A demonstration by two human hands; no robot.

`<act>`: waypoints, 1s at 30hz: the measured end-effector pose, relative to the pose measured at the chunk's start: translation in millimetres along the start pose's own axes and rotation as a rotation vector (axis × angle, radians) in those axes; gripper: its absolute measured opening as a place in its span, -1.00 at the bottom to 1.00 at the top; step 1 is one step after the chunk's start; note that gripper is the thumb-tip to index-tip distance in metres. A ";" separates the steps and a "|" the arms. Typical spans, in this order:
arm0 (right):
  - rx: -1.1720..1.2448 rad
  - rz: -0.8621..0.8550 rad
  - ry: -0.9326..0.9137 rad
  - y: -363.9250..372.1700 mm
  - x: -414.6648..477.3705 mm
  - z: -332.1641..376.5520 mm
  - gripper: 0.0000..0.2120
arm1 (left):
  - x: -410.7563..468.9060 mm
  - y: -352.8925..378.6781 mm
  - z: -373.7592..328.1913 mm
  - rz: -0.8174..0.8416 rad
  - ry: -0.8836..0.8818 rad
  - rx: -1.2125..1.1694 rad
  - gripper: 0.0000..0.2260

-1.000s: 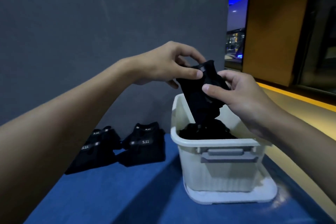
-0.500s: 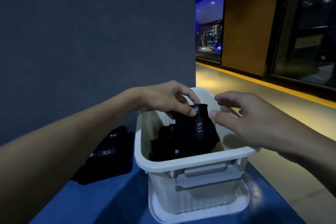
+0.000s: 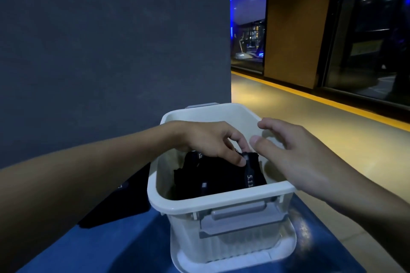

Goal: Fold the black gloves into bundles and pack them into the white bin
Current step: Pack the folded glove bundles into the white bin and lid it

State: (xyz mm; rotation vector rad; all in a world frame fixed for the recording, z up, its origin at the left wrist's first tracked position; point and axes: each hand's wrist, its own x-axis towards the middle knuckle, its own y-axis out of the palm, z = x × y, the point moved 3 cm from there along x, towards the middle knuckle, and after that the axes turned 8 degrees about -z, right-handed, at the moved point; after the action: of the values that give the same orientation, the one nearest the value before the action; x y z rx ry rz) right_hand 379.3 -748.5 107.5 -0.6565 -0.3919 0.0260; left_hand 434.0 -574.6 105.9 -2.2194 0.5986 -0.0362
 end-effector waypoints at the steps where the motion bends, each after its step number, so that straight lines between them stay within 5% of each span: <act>1: 0.006 0.004 -0.001 -0.4 -0.3 0.1 -0.48 | 1.0 0.7 1.4 -0.001 -0.006 0.015 -0.91; 8: 0.173 0.085 0.036 -7.9 -7.8 -1.2 -0.29 | -1.7 -3.0 -0.7 -0.063 -0.003 0.048 -0.85; 17: 0.074 0.069 0.003 -3.2 -8.3 -3.7 -0.36 | -0.5 14.3 -1.3 0.081 -0.002 0.036 -0.95; 23: 0.116 0.059 0.019 -3.2 -9.3 -2.2 -0.29 | -1.2 2.7 -3.1 -0.029 0.128 0.099 -0.77; 30: 0.082 0.065 0.010 -2.9 -11.2 -1.3 -0.28 | -2.4 6.7 6.6 0.022 0.140 0.205 -0.72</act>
State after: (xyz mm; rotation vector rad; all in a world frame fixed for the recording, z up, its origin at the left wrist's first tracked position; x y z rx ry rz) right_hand 369.2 -753.2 104.5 -0.5879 -0.3576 0.0996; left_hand 430.6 -572.5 97.1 -2.0225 0.6646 -0.2329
